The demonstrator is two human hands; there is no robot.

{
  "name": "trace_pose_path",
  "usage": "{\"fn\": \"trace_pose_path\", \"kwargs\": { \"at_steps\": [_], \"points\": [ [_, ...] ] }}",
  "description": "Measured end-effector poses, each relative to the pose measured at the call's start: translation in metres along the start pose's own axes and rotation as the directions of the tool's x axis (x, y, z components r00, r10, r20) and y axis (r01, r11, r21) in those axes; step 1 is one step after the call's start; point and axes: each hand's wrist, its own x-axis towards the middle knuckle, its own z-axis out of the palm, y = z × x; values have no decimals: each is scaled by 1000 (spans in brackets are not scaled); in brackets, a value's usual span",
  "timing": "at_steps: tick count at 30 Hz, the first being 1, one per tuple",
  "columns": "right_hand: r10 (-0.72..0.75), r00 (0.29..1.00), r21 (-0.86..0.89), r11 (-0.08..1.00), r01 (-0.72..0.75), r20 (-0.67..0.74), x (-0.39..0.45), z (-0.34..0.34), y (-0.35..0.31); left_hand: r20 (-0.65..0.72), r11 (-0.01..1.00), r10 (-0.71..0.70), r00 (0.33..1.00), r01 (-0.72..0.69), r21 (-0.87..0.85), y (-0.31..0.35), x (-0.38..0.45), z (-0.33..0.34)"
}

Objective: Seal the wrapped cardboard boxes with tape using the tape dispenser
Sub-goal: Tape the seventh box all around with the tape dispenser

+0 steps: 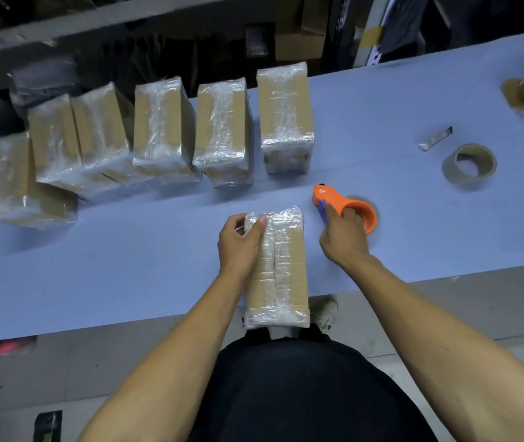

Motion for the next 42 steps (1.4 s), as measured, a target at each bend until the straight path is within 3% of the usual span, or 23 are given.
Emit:
{"fn": "trace_pose_path", "kwargs": {
  "at_steps": [2,5,7,11,15,18,22,27,32,36,42],
  "points": [
    [32,996,349,937,0,-84,-5,-5,-15,22,1000,-5,1000,5,-29,3,0,1],
    [35,998,725,687,-59,48,-20,-12,-44,49,998,-14,999,17,-63,11,-1,3],
    [61,998,765,642,-50,15,-25,-14,-60,34,996,4,999,-1,-89,15,-3,1],
    [102,970,777,620,110,-219,-22,-30,-84,-75,967,116,990,-130,-221,38,-5,-7],
    [129,943,860,462,217,-307,-27,-35,-107,-176,918,206,963,-252,-307,52,-8,-14],
    [179,927,850,485,208,-329,-30,-36,-108,-193,904,217,957,-272,-331,46,-19,-14],
    [215,901,774,608,177,-376,-31,-40,-110,-255,913,242,936,-309,-267,44,-27,-11],
    [249,919,734,676,62,-306,-33,-45,-119,-278,941,109,954,-189,-281,67,-18,-6],
    [240,962,800,599,-44,-127,-33,-54,-127,-116,912,-83,990,29,-409,68,-19,-8],
    [122,990,681,731,-42,-70,-31,-55,-131,5,915,-109,994,102,-391,63,-19,-12],
    [121,988,623,782,-36,-95,-23,-53,-125,51,903,-182,982,188,-388,70,-13,-18]
  ]
}}
